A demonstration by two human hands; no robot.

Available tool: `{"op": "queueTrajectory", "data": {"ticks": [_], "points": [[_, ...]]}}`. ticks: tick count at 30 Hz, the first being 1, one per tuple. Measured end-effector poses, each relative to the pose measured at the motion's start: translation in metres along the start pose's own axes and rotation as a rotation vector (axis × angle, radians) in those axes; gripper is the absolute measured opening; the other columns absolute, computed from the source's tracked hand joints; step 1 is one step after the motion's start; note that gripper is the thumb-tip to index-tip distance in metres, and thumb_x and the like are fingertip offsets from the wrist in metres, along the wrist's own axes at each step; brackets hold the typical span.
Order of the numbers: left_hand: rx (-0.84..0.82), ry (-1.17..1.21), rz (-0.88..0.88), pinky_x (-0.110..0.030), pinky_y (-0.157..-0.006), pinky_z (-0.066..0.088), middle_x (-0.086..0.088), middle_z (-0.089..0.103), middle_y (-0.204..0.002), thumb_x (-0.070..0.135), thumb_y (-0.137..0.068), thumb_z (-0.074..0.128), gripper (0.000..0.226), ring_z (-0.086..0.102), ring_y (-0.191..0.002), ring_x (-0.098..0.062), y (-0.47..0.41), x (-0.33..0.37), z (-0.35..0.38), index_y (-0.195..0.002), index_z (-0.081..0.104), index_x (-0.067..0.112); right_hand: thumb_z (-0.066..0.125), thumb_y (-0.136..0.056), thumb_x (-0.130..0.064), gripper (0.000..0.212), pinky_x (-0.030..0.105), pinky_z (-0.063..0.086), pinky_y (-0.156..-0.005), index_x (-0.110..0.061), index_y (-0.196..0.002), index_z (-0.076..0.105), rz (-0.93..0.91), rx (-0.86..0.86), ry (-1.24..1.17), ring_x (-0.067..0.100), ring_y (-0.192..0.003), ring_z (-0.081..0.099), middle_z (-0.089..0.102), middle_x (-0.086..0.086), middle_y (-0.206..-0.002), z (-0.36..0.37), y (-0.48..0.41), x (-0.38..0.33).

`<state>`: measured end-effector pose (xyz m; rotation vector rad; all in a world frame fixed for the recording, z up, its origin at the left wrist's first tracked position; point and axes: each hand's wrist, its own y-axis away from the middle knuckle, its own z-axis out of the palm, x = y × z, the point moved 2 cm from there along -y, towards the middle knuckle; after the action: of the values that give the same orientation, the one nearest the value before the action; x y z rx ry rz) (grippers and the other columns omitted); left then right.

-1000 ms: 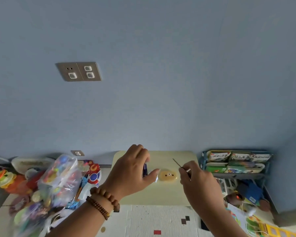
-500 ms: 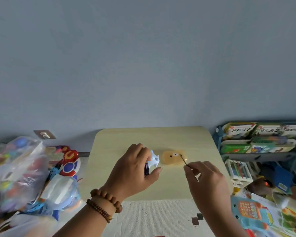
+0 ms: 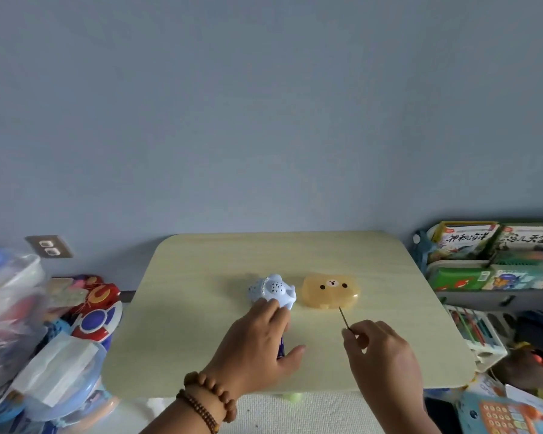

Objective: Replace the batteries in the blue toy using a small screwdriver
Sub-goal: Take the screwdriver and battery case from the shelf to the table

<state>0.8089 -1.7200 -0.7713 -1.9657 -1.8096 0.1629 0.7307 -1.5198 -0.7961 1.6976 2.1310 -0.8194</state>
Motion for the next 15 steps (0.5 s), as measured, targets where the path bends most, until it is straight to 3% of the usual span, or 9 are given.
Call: {"op": "queueTrajectory", "data": {"ticks": [5,12,15], "points": [[-0.026,0.01,-0.003,-0.025,-0.051,0.045,0.002,0.05,-0.079,0.057,-0.079,0.064,0.042,0.048,-0.071,-0.015,-0.009,-0.016,0.045,-0.076,0.055,0.016,0.081,-0.079,-0.025,0.013,0.033,0.051,-0.047,-0.027,-0.071,0.071,0.004,-0.026,0.004,0.018,-0.058,0.061,0.063,-0.008,-0.067,0.033,-0.01,0.014],[-0.134,0.03,-0.001,-0.034,-0.055,0.047,-0.002,0.052,-0.077,0.053,-0.076,0.067,0.041,0.051,-0.071,-0.022,-0.011,-0.017,0.079,-0.075,0.057,0.013,0.082,-0.076,-0.02,0.014,0.032,0.05,-0.045,-0.024,-0.07,0.07,-0.016,-0.085,0.018,0.021,-0.06,0.061,0.062,-0.006,-0.067,0.046,-0.012,0.031],[-0.158,0.011,-0.026,-0.038,-0.058,0.048,-0.003,0.053,-0.075,0.052,-0.075,0.069,0.041,0.051,-0.07,-0.025,-0.016,-0.023,0.087,-0.074,0.058,0.013,0.073,-0.083,-0.024,0.015,0.03,0.048,-0.044,-0.024,-0.069,0.068,-0.039,-0.062,0.019,0.019,-0.058,0.061,0.06,-0.004,-0.066,0.048,-0.01,0.037]]}}
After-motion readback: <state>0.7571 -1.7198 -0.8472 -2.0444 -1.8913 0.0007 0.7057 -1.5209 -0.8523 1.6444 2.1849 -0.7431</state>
